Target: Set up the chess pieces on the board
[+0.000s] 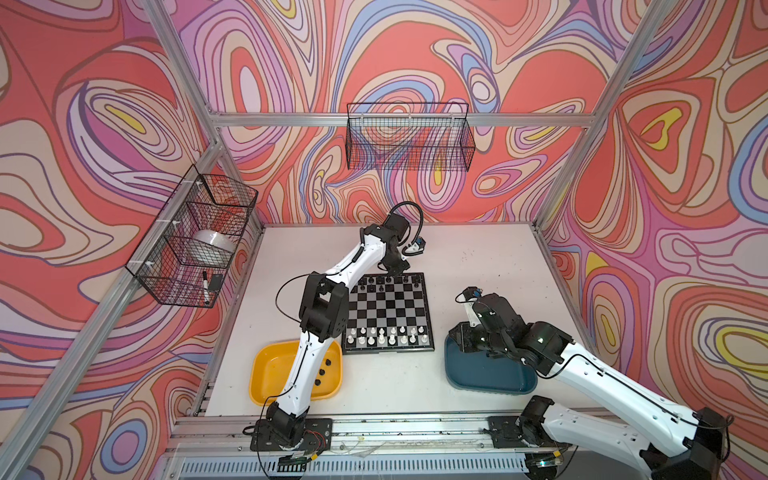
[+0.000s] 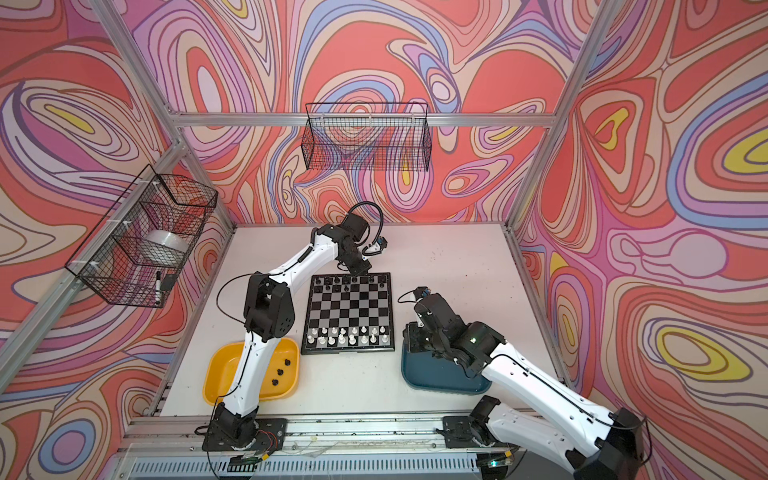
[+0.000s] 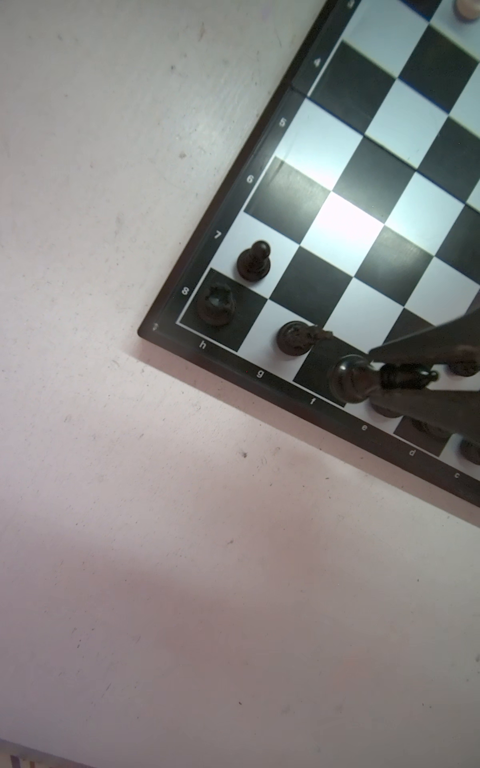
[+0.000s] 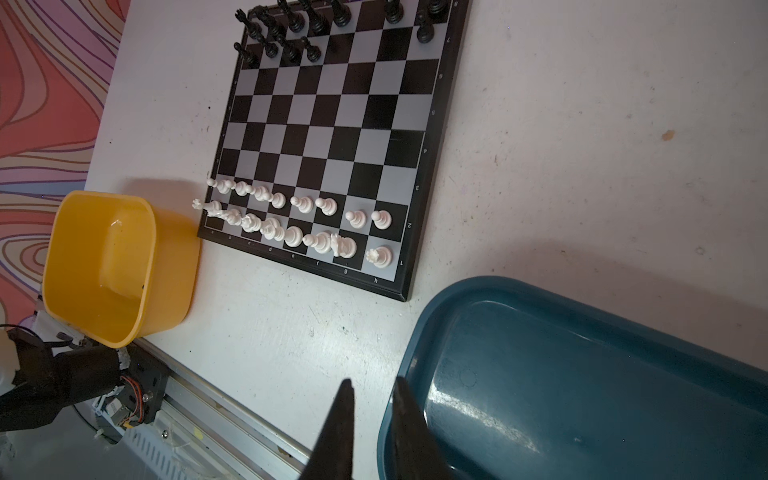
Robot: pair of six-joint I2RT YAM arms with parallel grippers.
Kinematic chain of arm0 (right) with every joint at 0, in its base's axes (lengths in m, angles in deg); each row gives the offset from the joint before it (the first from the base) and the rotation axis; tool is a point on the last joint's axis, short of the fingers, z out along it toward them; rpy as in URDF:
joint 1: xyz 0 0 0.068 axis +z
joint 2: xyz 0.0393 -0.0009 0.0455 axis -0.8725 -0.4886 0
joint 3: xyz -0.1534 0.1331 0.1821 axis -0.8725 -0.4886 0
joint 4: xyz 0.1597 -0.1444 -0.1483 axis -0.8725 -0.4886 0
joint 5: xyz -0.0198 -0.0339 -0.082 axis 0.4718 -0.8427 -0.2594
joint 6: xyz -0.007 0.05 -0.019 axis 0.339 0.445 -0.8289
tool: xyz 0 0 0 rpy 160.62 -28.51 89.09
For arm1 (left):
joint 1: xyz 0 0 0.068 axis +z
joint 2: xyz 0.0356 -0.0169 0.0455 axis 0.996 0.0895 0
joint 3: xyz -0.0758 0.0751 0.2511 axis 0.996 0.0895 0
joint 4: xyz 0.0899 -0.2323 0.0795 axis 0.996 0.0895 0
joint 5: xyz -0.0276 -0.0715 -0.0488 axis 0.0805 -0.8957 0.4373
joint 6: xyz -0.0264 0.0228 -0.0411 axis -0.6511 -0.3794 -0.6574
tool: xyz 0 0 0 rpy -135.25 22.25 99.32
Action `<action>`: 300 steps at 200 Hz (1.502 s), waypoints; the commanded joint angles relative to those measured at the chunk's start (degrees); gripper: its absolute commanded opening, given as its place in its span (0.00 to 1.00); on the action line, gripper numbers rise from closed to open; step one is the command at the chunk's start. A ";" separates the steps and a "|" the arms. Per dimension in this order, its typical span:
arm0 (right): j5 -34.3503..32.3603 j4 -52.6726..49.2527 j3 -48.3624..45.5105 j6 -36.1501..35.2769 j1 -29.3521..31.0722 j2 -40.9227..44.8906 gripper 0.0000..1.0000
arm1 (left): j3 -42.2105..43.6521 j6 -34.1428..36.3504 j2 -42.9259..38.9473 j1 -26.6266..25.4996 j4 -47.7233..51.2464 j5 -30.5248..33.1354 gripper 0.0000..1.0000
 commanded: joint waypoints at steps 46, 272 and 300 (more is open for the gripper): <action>-0.54 0.23 -1.14 0.40 -0.25 0.70 0.18 | 1.31 1.06 1.65 -0.35 0.22 1.01 0.10; -1.00 -0.82 -0.62 0.60 -0.25 1.65 0.18 | 0.40 1.32 4.42 -1.07 0.73 1.29 0.15; -1.12 -0.81 -0.67 0.69 -0.25 1.94 0.18 | 0.36 1.28 4.42 -1.25 0.73 1.37 0.20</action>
